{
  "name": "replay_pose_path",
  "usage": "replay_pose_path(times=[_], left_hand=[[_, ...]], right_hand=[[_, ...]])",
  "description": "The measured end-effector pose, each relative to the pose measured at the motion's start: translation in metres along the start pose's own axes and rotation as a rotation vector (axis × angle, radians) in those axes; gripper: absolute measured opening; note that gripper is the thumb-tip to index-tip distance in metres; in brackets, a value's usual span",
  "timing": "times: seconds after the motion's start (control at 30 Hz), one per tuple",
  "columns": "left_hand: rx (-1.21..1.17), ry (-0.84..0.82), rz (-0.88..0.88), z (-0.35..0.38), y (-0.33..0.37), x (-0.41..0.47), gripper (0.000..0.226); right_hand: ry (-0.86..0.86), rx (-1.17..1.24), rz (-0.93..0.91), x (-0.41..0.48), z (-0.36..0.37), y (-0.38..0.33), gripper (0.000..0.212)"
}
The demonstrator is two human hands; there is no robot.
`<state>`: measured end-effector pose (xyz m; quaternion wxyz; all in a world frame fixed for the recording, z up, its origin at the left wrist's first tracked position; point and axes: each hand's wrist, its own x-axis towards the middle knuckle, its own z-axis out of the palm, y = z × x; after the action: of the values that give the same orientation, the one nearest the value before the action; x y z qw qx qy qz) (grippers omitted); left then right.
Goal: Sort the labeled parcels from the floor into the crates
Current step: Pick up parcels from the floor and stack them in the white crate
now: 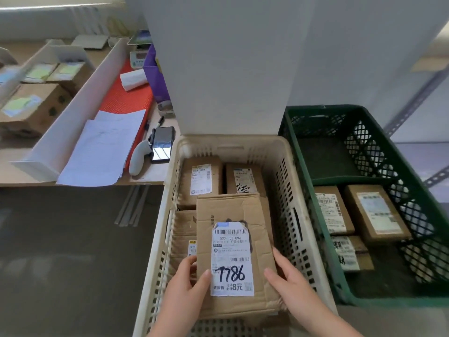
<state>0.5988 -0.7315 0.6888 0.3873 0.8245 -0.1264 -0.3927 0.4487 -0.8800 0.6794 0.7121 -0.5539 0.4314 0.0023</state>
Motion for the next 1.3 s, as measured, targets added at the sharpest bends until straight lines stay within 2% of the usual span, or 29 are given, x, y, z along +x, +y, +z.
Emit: replay_pose_path(times=[0.17, 0.27, 0.37, 0.5, 0.63, 0.77, 0.93, 1.03, 1.13, 1.3], left_hand=[[-0.126, -0.038, -0.124, -0.005, -0.020, -0.017, 0.009], [-0.400, -0.174, -0.395, 0.003, -0.032, -0.024, 0.019], [-0.670, -0.366, -0.626, 0.021, -0.038, -0.031, 0.017], [-0.786, -0.451, -0.840, 0.048, -0.045, -0.036, 0.016], [-0.830, -0.554, -0.936, 0.066, -0.044, -0.034, 0.017], [-1.002, -0.605, -1.008, 0.080, -0.043, -0.038, 0.023], [-1.042, -0.592, -1.034, 0.096, -0.046, -0.047, 0.032], [-1.043, -0.556, -1.067, 0.103, -0.043, -0.051, 0.029], [-1.023, -0.493, -1.094, 0.111, -0.044, -0.046, 0.034], [-1.025, -0.329, -1.138, 0.122, -0.053, -0.023, 0.035]], right_hand=[[-0.101, -0.108, 0.055, 0.002, -0.015, 0.003, 0.052], [-0.177, -0.206, 0.130, 0.010, -0.026, -0.007, 0.047], [-0.306, -0.399, 0.188, 0.023, -0.040, -0.025, 0.043], [-0.436, -0.715, 0.217, 0.047, -0.047, -0.040, 0.045], [-0.450, -0.935, 0.143, 0.064, -0.043, -0.038, 0.045], [-0.454, -1.053, 0.100, 0.072, -0.045, -0.037, 0.047], [-0.451, -1.066, 0.107, 0.069, -0.051, -0.024, 0.046], [-0.416, -1.080, 0.085, 0.065, -0.054, -0.017, 0.039], [-0.309, -1.027, 0.050, 0.063, -0.051, 0.001, 0.032], [-0.165, -1.063, 0.002, 0.077, -0.041, 0.034, 0.036]])
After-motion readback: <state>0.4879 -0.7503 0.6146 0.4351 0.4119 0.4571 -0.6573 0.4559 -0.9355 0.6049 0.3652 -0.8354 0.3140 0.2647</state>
